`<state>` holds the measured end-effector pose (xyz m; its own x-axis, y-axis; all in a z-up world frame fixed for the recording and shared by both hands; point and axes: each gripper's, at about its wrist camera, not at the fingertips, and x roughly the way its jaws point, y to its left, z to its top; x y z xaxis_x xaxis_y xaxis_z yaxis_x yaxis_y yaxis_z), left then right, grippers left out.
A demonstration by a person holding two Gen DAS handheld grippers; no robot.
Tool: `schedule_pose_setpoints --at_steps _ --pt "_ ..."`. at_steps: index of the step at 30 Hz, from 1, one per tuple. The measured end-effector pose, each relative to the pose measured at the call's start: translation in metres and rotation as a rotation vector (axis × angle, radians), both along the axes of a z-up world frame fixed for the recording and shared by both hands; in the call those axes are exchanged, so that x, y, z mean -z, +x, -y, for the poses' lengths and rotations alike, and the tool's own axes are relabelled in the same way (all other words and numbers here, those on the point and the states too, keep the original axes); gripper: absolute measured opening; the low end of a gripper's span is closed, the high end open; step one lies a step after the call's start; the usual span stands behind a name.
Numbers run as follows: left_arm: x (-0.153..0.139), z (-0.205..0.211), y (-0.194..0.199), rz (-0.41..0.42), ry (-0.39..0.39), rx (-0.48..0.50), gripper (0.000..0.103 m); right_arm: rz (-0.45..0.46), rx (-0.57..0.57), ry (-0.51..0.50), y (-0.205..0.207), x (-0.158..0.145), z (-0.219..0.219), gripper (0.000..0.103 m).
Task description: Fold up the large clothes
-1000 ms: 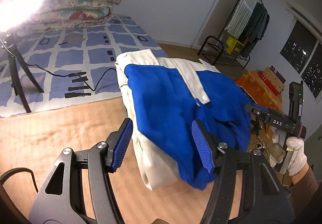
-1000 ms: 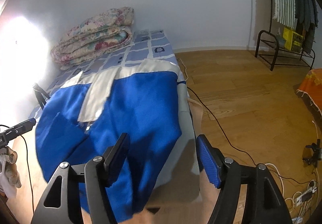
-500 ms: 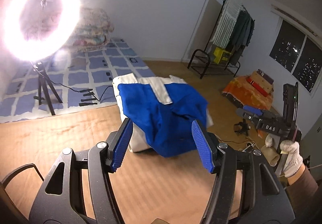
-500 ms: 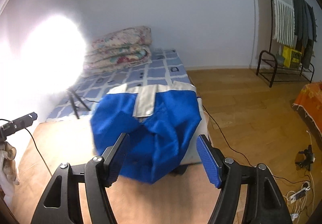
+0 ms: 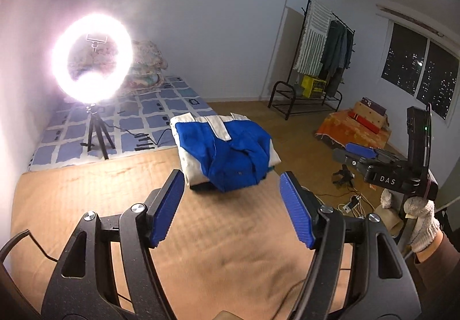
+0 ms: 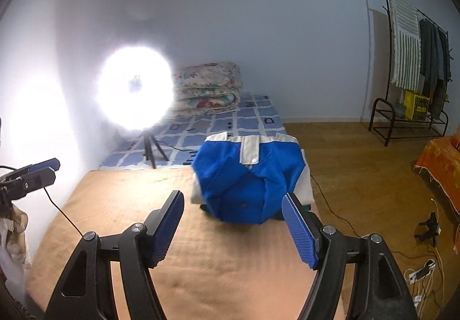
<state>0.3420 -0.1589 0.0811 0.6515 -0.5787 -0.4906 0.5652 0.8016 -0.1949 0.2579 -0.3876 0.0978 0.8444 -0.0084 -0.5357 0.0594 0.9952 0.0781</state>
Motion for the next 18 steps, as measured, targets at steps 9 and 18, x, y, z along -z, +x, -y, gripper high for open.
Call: schedule_pose_setpoints --at_steps 9,18 --pt "0.016 -0.016 -0.069 0.009 0.027 -0.030 0.071 -0.012 -0.006 -0.020 -0.061 0.018 -0.039 0.074" --pt "0.039 -0.022 -0.108 0.024 0.059 -0.039 0.083 0.005 0.043 -0.002 -0.105 0.048 -0.060 0.086"
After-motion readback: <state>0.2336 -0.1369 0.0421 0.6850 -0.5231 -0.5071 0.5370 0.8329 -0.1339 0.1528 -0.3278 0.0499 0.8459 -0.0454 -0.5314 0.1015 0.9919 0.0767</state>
